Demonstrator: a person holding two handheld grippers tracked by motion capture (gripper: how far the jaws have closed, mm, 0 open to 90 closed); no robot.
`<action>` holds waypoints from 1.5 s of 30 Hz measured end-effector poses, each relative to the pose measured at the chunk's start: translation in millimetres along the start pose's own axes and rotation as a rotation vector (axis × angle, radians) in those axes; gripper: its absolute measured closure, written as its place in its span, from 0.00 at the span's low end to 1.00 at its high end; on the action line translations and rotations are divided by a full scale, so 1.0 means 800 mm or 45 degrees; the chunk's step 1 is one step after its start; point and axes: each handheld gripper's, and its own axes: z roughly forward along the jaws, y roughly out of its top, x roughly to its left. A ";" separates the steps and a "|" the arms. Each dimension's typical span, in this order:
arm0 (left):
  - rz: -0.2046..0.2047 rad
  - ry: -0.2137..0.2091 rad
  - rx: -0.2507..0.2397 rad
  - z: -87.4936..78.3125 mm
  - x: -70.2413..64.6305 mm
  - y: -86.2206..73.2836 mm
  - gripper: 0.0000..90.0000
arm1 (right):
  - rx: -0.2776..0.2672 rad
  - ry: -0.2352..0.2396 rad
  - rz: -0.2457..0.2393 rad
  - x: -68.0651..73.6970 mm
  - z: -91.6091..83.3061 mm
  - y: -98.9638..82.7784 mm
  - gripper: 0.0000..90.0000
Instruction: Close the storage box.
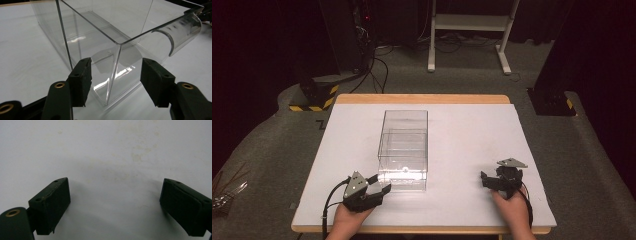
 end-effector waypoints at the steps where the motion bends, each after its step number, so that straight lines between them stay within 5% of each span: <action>1: 0.003 0.000 -0.005 0.000 0.001 0.000 0.47 | 0.000 0.000 -0.001 0.000 0.000 0.000 0.11; 22: -0.012 0.024 0.015 0.010 0.010 0.006 0.51 | 0.001 0.001 0.000 0.000 0.000 0.000 0.11; 32: -0.039 0.092 0.073 0.029 0.011 0.011 0.17 | 0.001 0.002 0.000 0.000 0.000 0.000 0.11; 45: -0.084 0.129 0.084 0.047 0.023 0.022 0.14 | 0.000 -0.001 0.000 0.000 0.000 0.000 0.11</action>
